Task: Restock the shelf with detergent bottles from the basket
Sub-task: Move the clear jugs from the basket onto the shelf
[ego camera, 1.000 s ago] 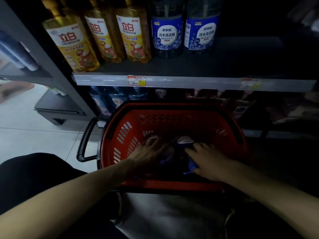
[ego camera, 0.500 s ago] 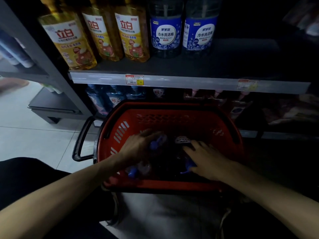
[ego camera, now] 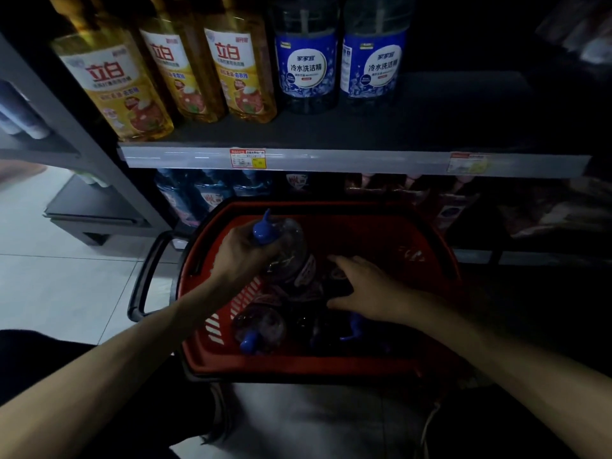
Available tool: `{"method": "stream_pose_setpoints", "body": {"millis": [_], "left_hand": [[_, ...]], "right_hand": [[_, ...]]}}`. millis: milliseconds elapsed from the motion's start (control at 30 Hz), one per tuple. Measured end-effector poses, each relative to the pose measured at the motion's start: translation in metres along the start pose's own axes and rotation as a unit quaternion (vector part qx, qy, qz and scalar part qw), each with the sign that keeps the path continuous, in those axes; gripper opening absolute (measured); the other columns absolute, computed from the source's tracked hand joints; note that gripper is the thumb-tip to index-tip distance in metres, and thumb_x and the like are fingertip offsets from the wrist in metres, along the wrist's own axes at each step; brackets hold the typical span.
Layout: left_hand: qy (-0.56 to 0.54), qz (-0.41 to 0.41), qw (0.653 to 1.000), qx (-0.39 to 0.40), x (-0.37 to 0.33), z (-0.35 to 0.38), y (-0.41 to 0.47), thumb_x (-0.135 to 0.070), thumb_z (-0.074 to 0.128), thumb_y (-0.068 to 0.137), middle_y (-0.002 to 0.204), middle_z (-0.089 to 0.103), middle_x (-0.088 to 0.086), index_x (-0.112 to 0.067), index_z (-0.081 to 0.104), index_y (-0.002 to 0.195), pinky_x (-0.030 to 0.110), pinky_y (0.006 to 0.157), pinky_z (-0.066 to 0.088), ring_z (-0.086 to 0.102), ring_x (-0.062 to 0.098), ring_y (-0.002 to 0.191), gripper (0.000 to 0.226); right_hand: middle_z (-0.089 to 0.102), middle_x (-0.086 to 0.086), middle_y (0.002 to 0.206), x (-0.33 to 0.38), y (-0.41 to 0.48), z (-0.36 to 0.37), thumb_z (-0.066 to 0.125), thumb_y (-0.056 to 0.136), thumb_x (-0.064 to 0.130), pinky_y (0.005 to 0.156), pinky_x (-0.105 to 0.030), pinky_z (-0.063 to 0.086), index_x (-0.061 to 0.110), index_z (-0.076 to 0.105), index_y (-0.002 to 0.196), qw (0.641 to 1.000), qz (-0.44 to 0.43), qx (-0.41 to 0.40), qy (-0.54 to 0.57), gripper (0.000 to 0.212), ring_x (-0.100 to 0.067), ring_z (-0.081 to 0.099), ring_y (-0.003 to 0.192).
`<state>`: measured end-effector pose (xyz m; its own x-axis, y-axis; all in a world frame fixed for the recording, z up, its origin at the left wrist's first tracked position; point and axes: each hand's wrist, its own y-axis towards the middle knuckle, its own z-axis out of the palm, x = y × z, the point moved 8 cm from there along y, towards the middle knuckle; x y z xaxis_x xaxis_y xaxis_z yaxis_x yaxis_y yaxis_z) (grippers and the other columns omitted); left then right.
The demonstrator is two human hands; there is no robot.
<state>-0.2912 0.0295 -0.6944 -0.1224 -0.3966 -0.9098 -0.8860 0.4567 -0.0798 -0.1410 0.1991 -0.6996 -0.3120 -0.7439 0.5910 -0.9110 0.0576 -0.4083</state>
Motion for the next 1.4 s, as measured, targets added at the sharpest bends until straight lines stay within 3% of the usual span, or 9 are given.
{"method": "stream_pose_setpoints", "body": {"millis": [133,233,333,400,600,733,933,1200,1400], "left_hand": [[-0.087,0.032,0.996,0.018,-0.041,-0.006,-0.003,-0.041,0.086,0.070,0.079,0.077,-0.008,-0.030,0.075,0.099,0.024,0.065,0.057,0.072,0.005,0.072,0.033],[-0.103,0.048,0.992,0.050,-0.070,-0.004,-0.005,-0.019,0.083,0.086,0.097,0.081,0.003,-0.026,0.075,0.112,0.030,0.079,0.063,0.077,0.016,0.089,0.028],[-0.130,0.051,0.989,0.058,-0.095,0.001,-0.004,-0.028,0.081,0.076,0.094,0.081,-0.001,-0.024,0.076,0.106,0.022,0.072,0.060,0.077,0.013,0.086,0.031],[-0.141,0.044,0.987,0.067,-0.110,0.009,-0.003,-0.032,0.080,0.071,0.087,0.080,-0.006,-0.026,0.076,0.098,0.017,0.067,0.057,0.076,0.008,0.079,0.029],[-0.135,0.059,0.986,0.077,-0.142,0.032,0.001,-0.036,0.083,0.067,0.081,0.080,-0.007,-0.021,0.079,0.090,0.014,0.065,0.054,0.075,0.006,0.074,0.028],[-0.160,0.009,0.983,0.084,-0.141,0.040,0.003,-0.044,0.083,0.064,0.087,0.081,-0.003,-0.021,0.078,0.094,0.020,0.066,0.057,0.077,0.010,0.079,0.038],[-0.249,-0.081,0.955,0.142,-0.133,0.052,-0.008,-0.045,0.062,0.097,0.106,0.080,0.005,-0.018,0.071,0.119,0.025,0.067,0.061,0.078,0.019,0.092,0.036],[-0.213,-0.046,0.957,0.191,-0.131,0.068,-0.021,-0.068,0.051,0.089,0.124,0.075,-0.001,-0.026,0.066,0.133,0.040,0.096,0.052,0.072,0.016,0.113,0.062],[-0.075,0.013,0.975,0.209,-0.122,0.070,-0.030,-0.045,0.082,0.083,0.117,0.077,-0.004,-0.020,0.067,0.128,0.034,0.092,0.060,0.074,0.016,0.108,0.054]], "right_hand": [[0.046,-0.003,0.150,0.001,0.008,-0.019,0.081,0.084,0.027,0.107,-0.026,0.034,0.020,0.037,0.153,0.999,0.001,-0.027,0.042,0.082,-0.023,0.043,0.139],[0.057,-0.001,0.141,-0.006,0.015,-0.026,0.087,0.077,0.017,0.107,-0.036,0.048,0.021,0.046,0.147,0.992,-0.001,-0.040,0.122,0.080,-0.018,0.056,0.129],[0.061,0.017,0.122,-0.003,0.013,-0.041,0.090,0.069,0.004,0.089,-0.013,0.051,0.024,0.048,0.138,0.977,-0.027,-0.038,0.206,0.083,0.010,0.059,0.108],[0.062,0.025,0.113,-0.002,0.008,-0.048,0.093,0.064,0.003,0.080,-0.009,0.052,0.035,0.049,0.129,0.967,-0.025,-0.013,0.252,0.085,0.013,0.060,0.104],[0.072,0.011,0.121,-0.004,-0.014,-0.026,0.092,0.067,0.008,0.084,-0.028,0.059,0.033,0.055,0.134,0.925,0.021,0.033,0.378,0.080,-0.007,0.068,0.111],[0.074,0.012,0.116,-0.002,-0.031,-0.030,0.088,0.071,0.004,0.081,-0.024,0.057,0.035,0.058,0.125,0.900,0.033,0.009,0.435,0.069,-0.005,0.070,0.104],[0.078,0.000,0.109,-0.007,-0.061,-0.019,0.080,0.070,0.005,0.089,-0.036,0.056,0.018,0.067,0.119,0.822,0.081,0.015,0.563,0.052,-0.016,0.074,0.099],[0.077,-0.008,0.111,-0.007,-0.069,-0.042,0.077,0.073,0.007,0.085,-0.040,0.059,0.012,0.068,0.118,0.786,0.067,-0.038,0.613,0.047,-0.025,0.075,0.100],[0.074,-0.013,0.117,-0.010,-0.070,-0.068,0.077,0.080,0.011,0.097,-0.051,0.055,0.012,0.066,0.126,0.779,0.033,-0.084,0.621,0.047,-0.032,0.071,0.108]]}}
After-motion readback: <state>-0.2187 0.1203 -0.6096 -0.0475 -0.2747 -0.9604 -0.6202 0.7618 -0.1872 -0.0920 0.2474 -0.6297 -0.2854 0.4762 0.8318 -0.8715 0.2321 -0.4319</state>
